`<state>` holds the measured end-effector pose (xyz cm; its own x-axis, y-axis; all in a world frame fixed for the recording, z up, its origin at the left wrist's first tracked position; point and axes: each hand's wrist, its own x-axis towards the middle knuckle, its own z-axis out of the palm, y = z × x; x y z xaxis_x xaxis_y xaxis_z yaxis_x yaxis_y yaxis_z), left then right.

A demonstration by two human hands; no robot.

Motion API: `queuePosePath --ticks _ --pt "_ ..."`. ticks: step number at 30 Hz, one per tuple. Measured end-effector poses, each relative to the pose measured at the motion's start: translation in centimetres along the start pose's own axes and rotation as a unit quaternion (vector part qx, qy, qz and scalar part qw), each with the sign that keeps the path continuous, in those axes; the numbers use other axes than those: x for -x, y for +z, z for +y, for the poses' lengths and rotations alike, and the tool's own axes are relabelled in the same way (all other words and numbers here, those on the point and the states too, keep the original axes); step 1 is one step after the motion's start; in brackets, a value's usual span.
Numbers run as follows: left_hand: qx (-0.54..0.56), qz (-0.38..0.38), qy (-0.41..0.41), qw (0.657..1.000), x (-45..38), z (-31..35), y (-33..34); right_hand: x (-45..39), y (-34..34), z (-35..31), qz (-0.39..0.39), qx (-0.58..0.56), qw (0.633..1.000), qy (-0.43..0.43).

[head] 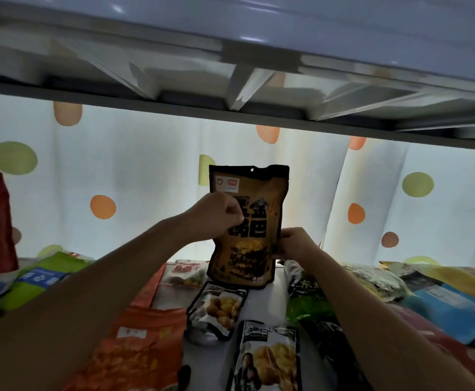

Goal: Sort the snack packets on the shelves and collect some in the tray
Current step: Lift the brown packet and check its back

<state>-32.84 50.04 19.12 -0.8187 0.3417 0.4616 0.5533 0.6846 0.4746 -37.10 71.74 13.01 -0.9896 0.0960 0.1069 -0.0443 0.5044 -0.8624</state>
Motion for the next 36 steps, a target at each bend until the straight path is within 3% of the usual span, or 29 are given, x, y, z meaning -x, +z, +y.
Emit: queuePosePath --ticks 4,10,13,22,29,32,36 --pt "-0.026 -0.026 0.003 0.999 0.9 -0.2 1.0 -0.8 0.0 0.2 0.007 -0.003 1.000 -0.005" --pt "-0.098 -0.041 0.005 0.994 2.0 0.0 2.3 -1.1 -0.3 0.2 0.008 0.096 0.993 -0.063" --pt "-0.139 -0.048 0.011 0.989 2.7 0.4 2.9 -1.0 -0.5 0.5 0.035 0.169 0.977 -0.126" --pt "-0.223 -0.045 0.078 0.971 7.0 4.1 3.6 5.0 -4.4 -1.2 0.048 0.323 0.926 -0.189" --pt "-0.120 -0.057 0.177 0.975 14.4 8.0 5.6 19.8 -5.8 0.5 0.021 0.415 0.904 -0.104" --pt "-0.068 -0.037 0.181 0.980 18.0 9.5 7.3 25.4 -4.7 2.5 0.042 0.486 0.872 -0.036" --pt "-0.026 -0.018 0.161 0.986 23.0 11.7 9.7 30.0 -3.0 4.8 0.087 0.466 0.881 0.001"
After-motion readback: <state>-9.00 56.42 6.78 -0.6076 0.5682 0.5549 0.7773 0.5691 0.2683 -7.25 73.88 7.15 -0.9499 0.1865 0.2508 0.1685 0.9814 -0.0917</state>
